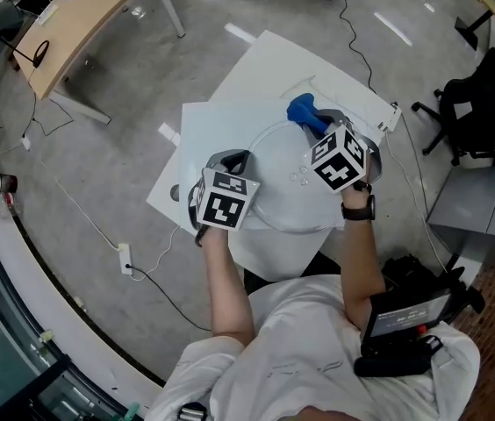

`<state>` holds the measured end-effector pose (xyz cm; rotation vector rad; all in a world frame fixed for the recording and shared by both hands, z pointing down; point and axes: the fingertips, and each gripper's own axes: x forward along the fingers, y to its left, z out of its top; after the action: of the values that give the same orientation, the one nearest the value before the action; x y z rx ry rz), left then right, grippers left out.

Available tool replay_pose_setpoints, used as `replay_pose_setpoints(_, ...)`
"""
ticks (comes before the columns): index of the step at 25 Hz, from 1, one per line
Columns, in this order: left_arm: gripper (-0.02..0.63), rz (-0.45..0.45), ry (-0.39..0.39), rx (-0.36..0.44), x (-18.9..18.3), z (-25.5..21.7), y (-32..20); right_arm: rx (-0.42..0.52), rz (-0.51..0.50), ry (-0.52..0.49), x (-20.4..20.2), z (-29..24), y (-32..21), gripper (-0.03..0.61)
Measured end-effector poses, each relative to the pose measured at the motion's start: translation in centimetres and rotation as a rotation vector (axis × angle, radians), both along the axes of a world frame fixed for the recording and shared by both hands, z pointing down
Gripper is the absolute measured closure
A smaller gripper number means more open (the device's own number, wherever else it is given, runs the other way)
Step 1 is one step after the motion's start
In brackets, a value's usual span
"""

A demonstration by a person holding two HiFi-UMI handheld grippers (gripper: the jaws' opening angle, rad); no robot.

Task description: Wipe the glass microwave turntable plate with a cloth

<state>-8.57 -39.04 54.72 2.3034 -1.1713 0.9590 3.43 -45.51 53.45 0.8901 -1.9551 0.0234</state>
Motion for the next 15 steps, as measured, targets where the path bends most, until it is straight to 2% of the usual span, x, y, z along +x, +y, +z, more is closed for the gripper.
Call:
replay_pose_setpoints(7, 0.610, 0.030, -0.103, 0.043, -0.4, 0.6, 0.2, -0.026, 0.120, 0.004, 5.7, 0.0, 2.5, 0.515)
replay_pose_setpoints(15, 0.609, 0.030, -0.104, 0.067, -1.0, 0.6, 0.5, -0.118, 0.171, 0.022, 9.4, 0.0, 8.1, 0.515)
